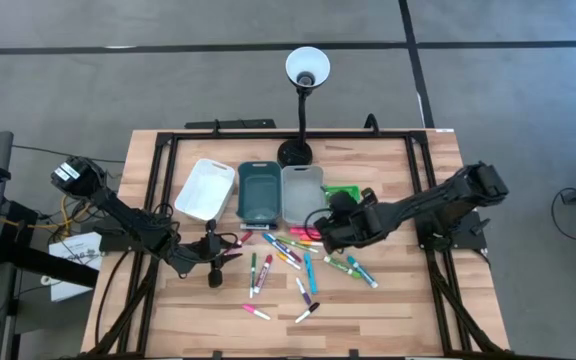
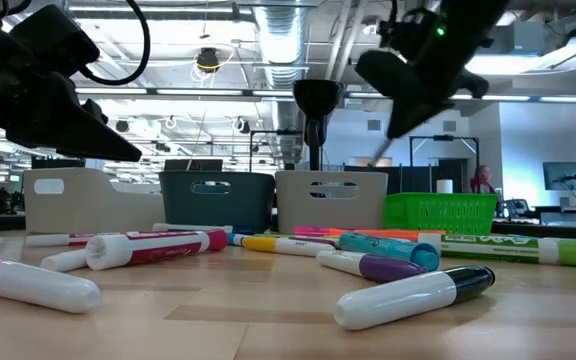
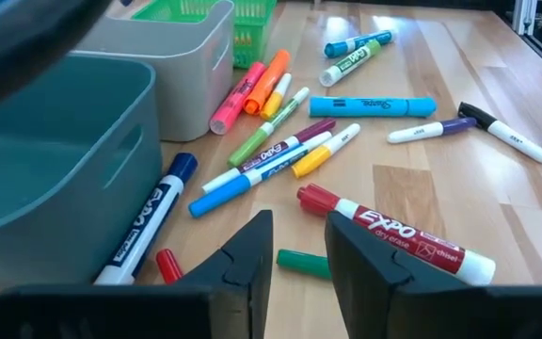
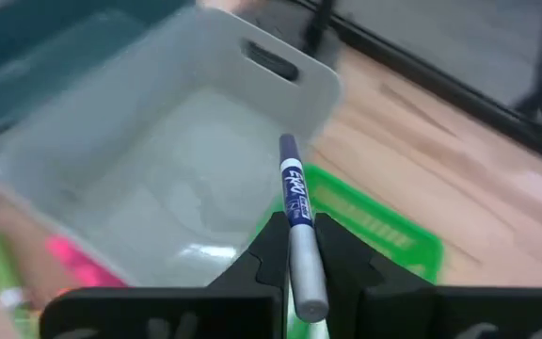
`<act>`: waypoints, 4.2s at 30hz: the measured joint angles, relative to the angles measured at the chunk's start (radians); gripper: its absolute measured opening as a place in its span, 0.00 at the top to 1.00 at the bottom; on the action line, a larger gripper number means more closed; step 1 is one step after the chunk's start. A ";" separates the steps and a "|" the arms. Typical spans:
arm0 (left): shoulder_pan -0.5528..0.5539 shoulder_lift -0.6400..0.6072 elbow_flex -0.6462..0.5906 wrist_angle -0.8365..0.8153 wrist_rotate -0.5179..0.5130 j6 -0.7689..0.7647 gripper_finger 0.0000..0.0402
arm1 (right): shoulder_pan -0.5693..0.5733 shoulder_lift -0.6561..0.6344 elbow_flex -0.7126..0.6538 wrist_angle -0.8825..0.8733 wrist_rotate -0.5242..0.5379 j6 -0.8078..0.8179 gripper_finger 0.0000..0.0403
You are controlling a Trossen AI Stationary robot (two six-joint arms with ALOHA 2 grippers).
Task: Pick & Place Markers
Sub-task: Put the small dark blue marker pen into the gray bin, then put the small red marker pen into the gray bin
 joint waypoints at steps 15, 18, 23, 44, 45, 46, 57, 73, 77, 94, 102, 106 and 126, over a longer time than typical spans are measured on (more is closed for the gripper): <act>0.031 0.000 0.000 0.019 0.000 -0.008 0.76 | -0.185 0.191 0.002 0.315 -0.147 -0.192 0.94; 0.031 0.000 0.000 0.020 0.000 -0.009 0.76 | -0.207 0.245 0.012 0.339 -0.161 -0.195 0.90; 0.031 0.000 0.000 0.021 0.000 -0.019 0.76 | -0.225 0.293 0.048 0.333 -0.218 -0.245 0.87; 0.028 0.000 -0.001 -0.286 0.084 -0.257 0.76 | -0.161 0.063 0.065 0.390 -0.220 -0.458 0.85; 0.028 0.000 -0.001 -0.295 0.082 -0.262 0.76 | -0.149 0.056 0.065 0.416 -0.220 -0.499 0.85; 0.028 0.000 -0.001 -0.295 0.082 -0.263 0.76 | -0.137 0.054 0.065 0.446 -0.220 -0.544 0.85; 0.026 0.135 0.000 -0.281 0.096 -0.350 0.76 | -0.121 0.141 0.063 0.711 -0.397 -0.738 0.68; 0.023 0.105 -0.007 -0.238 0.052 -0.311 0.93 | -0.112 0.324 0.066 1.197 -0.754 -1.059 0.46; 0.023 0.015 0.004 -0.202 0.043 -0.236 0.94 | -0.109 0.388 0.066 1.269 -0.758 -1.087 0.49; 0.023 -0.109 0.004 -0.138 0.008 -0.044 0.93 | -0.141 0.453 0.140 1.252 -0.829 -1.059 0.59; 0.023 -0.109 0.005 -0.085 -0.001 0.029 0.93 | -0.141 0.453 0.140 1.240 -0.830 -1.059 0.69; 0.023 -0.109 0.005 -0.085 -0.001 0.029 0.93 | -0.144 0.453 0.140 1.249 -0.830 -1.016 0.76; 0.023 -0.109 0.005 -0.085 -0.001 0.030 0.87 | -0.156 0.453 0.140 1.257 -0.863 -0.998 0.93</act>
